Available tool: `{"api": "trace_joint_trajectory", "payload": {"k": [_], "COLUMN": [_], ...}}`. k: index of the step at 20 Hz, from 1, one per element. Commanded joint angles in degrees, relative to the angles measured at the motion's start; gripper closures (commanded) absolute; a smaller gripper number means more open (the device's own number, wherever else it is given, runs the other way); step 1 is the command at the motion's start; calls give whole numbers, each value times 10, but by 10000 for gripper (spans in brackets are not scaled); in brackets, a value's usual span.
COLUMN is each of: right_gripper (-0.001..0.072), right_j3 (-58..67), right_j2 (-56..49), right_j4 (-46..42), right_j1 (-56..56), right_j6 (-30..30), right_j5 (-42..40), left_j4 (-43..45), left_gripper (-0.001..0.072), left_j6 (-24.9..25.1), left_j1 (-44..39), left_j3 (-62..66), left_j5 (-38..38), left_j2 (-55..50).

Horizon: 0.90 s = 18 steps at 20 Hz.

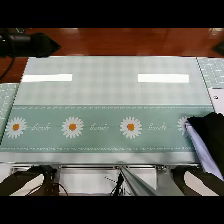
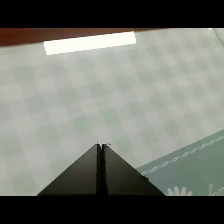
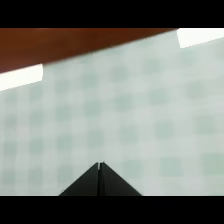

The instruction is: Fold the shirts.

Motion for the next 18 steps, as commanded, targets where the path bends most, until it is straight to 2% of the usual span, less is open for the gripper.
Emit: {"api": "trace_joint_trajectory", "payload": {"k": [1,3,5,8,18], "right_gripper": [690,690,690,690,690], "right_j3": [-17,-43,-59,-60,-60], "right_j2": [-104,-152,-177,-178,-177], "right_j4": [-151,-200,-205,-216,-215], "right_j1": [144,155,153,154,153], "right_j6": [11,43,47,50,50], "right_j5": [21,50,50,30,37], "left_j4": [134,140,140,140,140], "left_gripper": [680,681,681,681,681], "left_j6": [-71,-71,-70,-71,-71], "left_j1": [-27,-23,-12,2,3], "left_j3": [-26,-99,-130,-128,-127], "left_j5": [-37,-20,-10,-1,-1], "left_j2": [-43,-51,-62,-65,-66]}}
